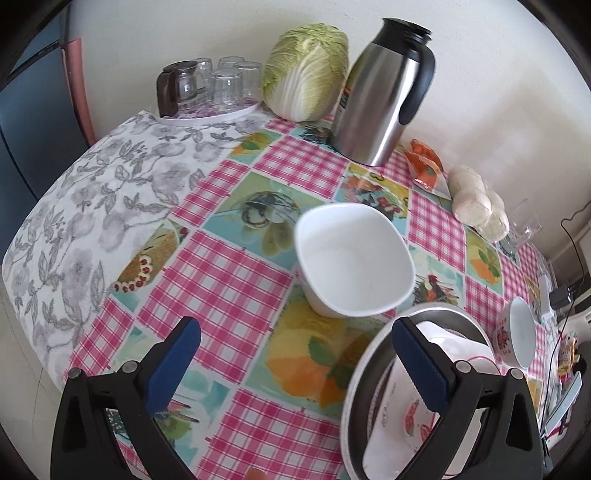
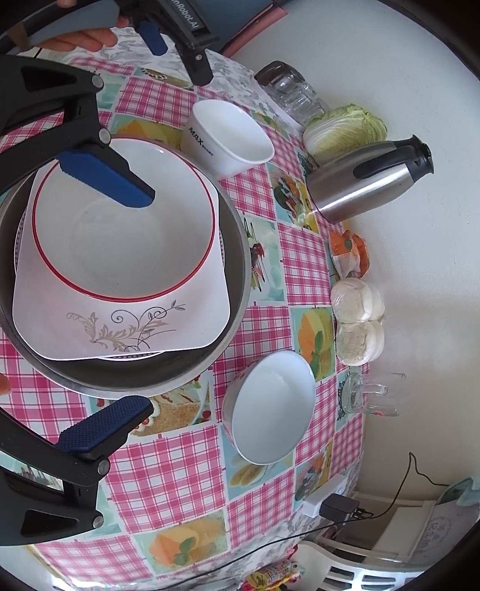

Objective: Organize plates and bowls
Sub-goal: 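Move both tools to the rim of the white square MAX bowl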

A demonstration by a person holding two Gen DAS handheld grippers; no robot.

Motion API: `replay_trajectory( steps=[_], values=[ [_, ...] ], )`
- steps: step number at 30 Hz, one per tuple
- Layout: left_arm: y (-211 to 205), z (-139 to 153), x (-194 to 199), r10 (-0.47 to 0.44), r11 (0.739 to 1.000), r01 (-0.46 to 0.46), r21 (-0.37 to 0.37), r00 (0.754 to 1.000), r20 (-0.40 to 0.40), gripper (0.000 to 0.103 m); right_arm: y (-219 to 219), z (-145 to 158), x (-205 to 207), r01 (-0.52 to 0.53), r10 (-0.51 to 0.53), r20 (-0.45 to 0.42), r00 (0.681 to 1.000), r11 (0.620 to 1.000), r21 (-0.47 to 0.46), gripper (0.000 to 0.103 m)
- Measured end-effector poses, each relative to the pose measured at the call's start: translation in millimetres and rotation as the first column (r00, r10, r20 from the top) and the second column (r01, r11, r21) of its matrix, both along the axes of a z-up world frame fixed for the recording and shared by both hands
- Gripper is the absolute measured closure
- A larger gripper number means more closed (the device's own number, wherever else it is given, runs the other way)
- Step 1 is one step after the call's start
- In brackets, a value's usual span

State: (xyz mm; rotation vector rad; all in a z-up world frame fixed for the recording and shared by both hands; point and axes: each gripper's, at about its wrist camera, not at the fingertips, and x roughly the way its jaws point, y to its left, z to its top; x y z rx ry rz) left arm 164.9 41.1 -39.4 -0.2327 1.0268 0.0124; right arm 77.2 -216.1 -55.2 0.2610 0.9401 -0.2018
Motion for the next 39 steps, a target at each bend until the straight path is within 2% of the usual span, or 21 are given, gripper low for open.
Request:
replay_trajectory(
  steps=[6, 20, 29, 33, 39],
  values=[
    [22, 2, 9, 0.042, 0.999, -0.042, -0.01, 0.999, 0.008, 0.0, 6, 14, -2, 0.0, 0.002, 0.043, 0.999, 0.999, -0.036, 0.0],
    [53, -6, 37, 0.078, 0.991, -0.078, -0.109, 0.997, -0.009, 0.0, 43, 58, 22, -0.044, 0.047, 0.11, 0.993, 0.999, -0.03, 0.0],
    [61, -9, 46, 0.07, 0.988, -0.072, -0.135, 0.997, -0.015, 0.0, 86, 96, 59, -0.139, 0.141, 0.079, 0.987, 0.99, -0.03, 0.0],
    [66, -11, 51, 0.072, 0.986, -0.073, -0.151, 0.997, -0.015, 0.0, 94, 105, 75, -0.13, 0.129, 0.051, 0.99, 0.991, 0.013, 0.0],
    [78, -17, 60, 0.086, 0.981, -0.088, -0.175, 0.996, -0.019, 0.0, 111, 108, 103, -0.12, 0.12, 0.018, 0.993, 0.993, -0.018, 0.0]
  ],
)
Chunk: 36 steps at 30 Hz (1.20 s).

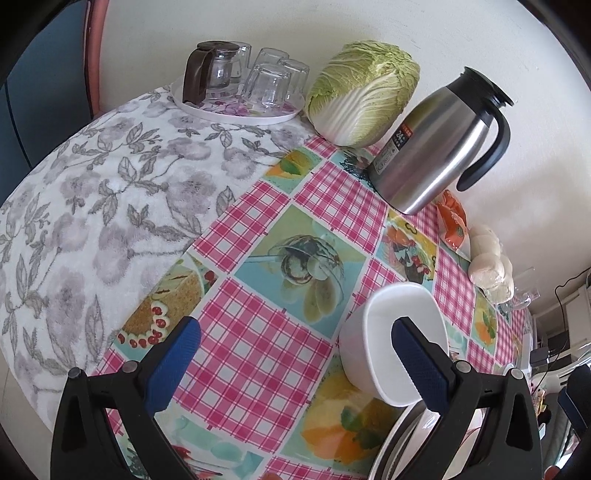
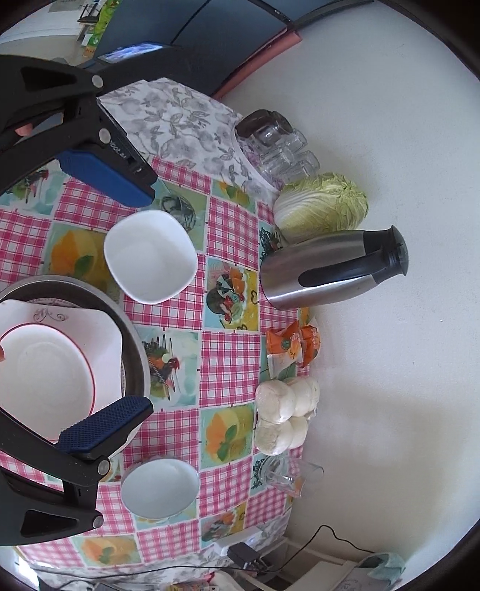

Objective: Organize plates and bowls
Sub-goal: 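Move both tools to the rim of the white square MAX bowl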

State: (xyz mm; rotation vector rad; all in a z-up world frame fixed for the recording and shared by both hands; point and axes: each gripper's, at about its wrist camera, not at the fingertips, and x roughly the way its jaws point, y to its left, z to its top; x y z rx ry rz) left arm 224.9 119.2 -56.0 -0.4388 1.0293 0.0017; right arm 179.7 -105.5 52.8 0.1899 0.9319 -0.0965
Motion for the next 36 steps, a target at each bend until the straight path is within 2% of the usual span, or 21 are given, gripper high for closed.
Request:
replay_trajectory(
  steps=[4, 10, 17, 21, 25, 36],
  values=[
    [11, -10, 5, 0.014, 1.0, -0.014, -0.021, 1.0, -0.018, 0.0, 7, -16, 18, 0.005, -0.005, -0.04, 0.999, 1.0, 0.008, 0.0],
    [26, -30, 11, 0.037, 0.998, -0.04, -0.05, 0.998, -0.056, 0.0, 12, -67, 43, 0.043, -0.036, -0.174, 0.984, 0.999, 0.033, 0.0],
    [19, -40, 21, 0.007, 0.993, -0.014, -0.115, 0.998, -0.062, 0.0, 19, -107, 64, 0.03, -0.033, -0.257, 0.966, 0.999, -0.017, 0.0],
    [10, -50, 28, -0.025, 0.99, 0.013, -0.143, 0.996, -0.085, 0.0, 17, -120, 73, 0.033, -0.045, -0.278, 0.96, 0.998, -0.047, 0.0],
    [8, -55, 31, -0.041, 0.982, 0.025, -0.187, 0.996, -0.082, 0.0, 10, -129, 79, 0.045, -0.055, -0.285, 0.957, 0.998, -0.04, 0.0],
    [-20, -64, 39, -0.122, 0.973, 0.102, -0.205, 0.989, -0.087, 0.0, -4, -140, 88, 0.05, -0.065, -0.316, 0.947, 0.997, -0.056, 0.0]
  ],
)
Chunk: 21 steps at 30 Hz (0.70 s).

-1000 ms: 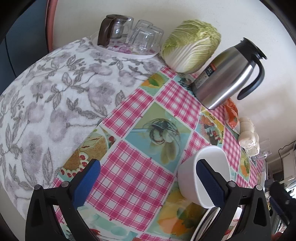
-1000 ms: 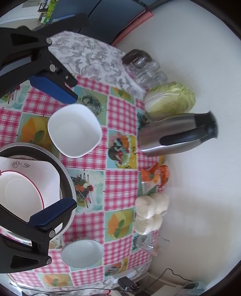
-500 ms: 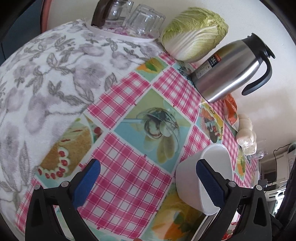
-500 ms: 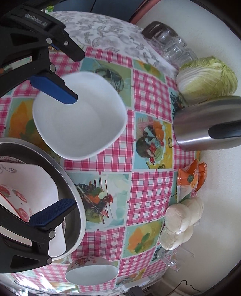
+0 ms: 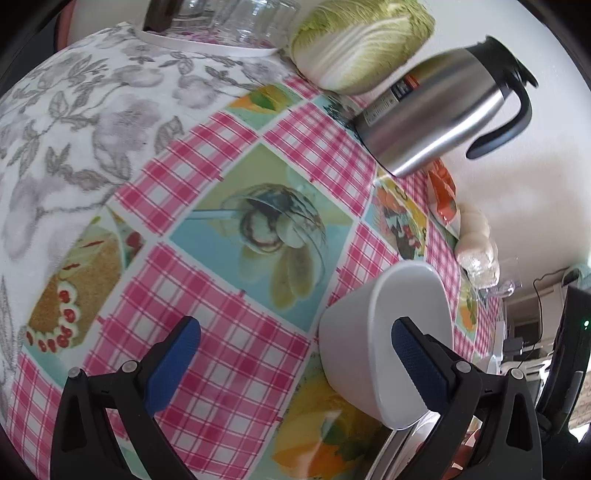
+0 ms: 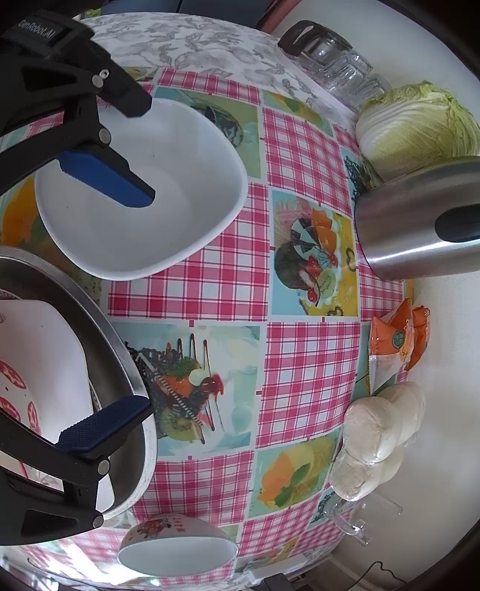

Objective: Organize plates and bowls
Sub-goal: 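Move both tools to the rim of the white square MAX bowl, then close both tools on the white square bowl rim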

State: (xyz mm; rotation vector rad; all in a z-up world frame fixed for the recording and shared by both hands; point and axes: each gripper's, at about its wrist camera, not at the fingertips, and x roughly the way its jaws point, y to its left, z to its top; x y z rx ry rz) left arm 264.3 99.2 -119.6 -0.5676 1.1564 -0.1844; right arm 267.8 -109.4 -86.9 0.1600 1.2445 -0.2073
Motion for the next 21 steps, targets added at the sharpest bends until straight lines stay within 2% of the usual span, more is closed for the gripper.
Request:
replay_trajectory(
  steps=[4, 10, 16, 19, 21],
  values=[
    [-5, -3, 2, -0.007, 1.0, 0.007, -0.021, 1.0, 0.002, 0.0, -3, 1, 2, -0.003, 0.003, 0.007, 1.0, 1.0, -0.017, 0.0],
    [-6, -5, 2, -0.002, 1.0, 0.002, 0.013, 1.0, 0.009, 0.0, -5, 0, 4, -0.024, 0.023, -0.004, 1.0, 0.999, -0.036, 0.0],
    [-8, -5, 1, -0.029, 0.999, 0.027, 0.041, 0.999, 0.037, 0.001, -1, 0, 5, -0.062, 0.06, -0.019, 0.998, 0.993, -0.102, 0.0],
    [-12, -4, 2, -0.04, 0.998, 0.039, 0.051, 0.998, 0.037, 0.001, -1, 1, 4, -0.08, 0.078, -0.015, 0.997, 0.989, -0.125, 0.003],
    [-17, -3, 2, -0.06, 0.997, 0.059, 0.046, 0.997, 0.039, 0.002, 0, 3, 4, -0.101, 0.101, -0.007, 0.995, 0.986, -0.132, 0.013]
  ],
)
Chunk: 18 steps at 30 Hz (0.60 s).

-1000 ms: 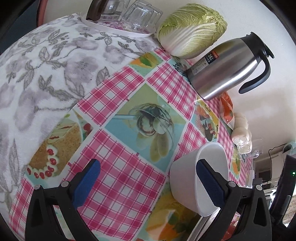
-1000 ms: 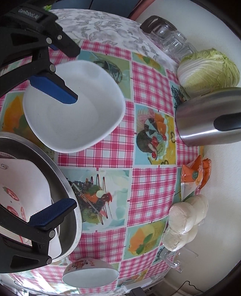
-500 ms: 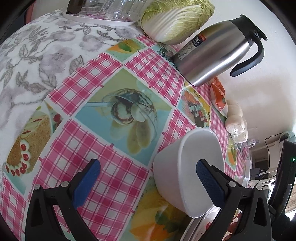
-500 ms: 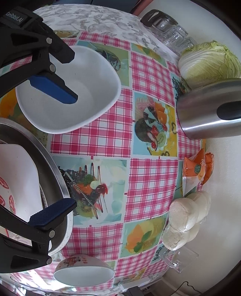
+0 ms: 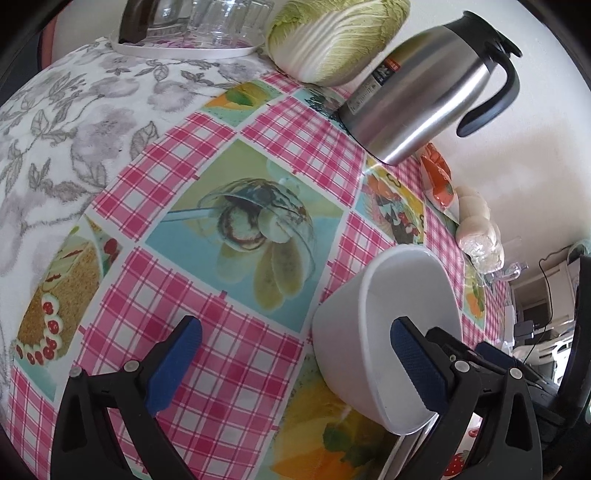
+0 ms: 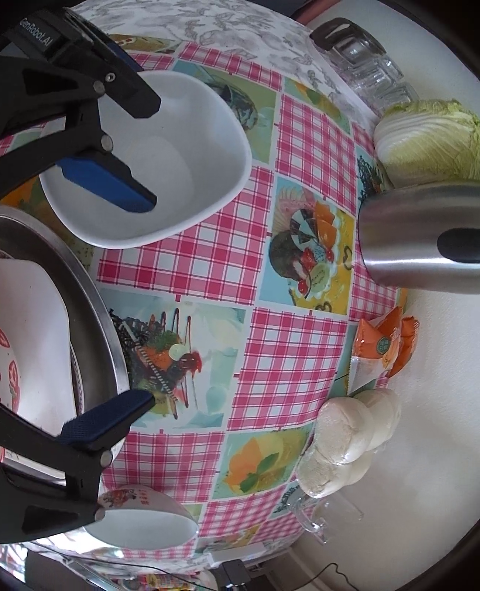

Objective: Organize plates and bowls
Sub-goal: 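Close both tools on the white square bowl rim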

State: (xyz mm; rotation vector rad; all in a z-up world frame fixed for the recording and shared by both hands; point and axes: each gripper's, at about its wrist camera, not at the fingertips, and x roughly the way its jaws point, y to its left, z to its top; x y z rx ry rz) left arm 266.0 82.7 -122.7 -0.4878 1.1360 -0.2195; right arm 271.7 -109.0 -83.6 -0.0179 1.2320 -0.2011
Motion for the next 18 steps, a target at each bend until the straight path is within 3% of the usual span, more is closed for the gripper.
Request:
replay_trajectory(
  steps=[6, 9, 11, 18],
  values=[
    [-6, 1, -2, -0.012, 1.0, 0.012, 0.011, 1.0, 0.0, 0.007, 3, 4, -1, -0.041, 0.041, 0.012, 0.999, 0.999, 0.027, 0.042],
    [-9, 1, -2, -0.022, 0.999, 0.022, 0.035, 1.0, 0.0, 0.019, 11, 5, -2, -0.077, 0.076, 0.015, 0.997, 0.996, 0.034, 0.057],
    [-10, 2, -2, -0.026, 0.999, 0.026, 0.037, 1.0, 0.0, 0.033, 17, 4, -2, -0.107, 0.107, 0.012, 0.994, 0.993, 0.041, 0.068],
    [-13, -4, -2, -0.049, 0.998, 0.049, -0.025, 0.999, -0.014, 0.058, 31, -7, -2, -0.139, 0.139, 0.0, 0.99, 0.988, 0.062, 0.079]
  ],
)
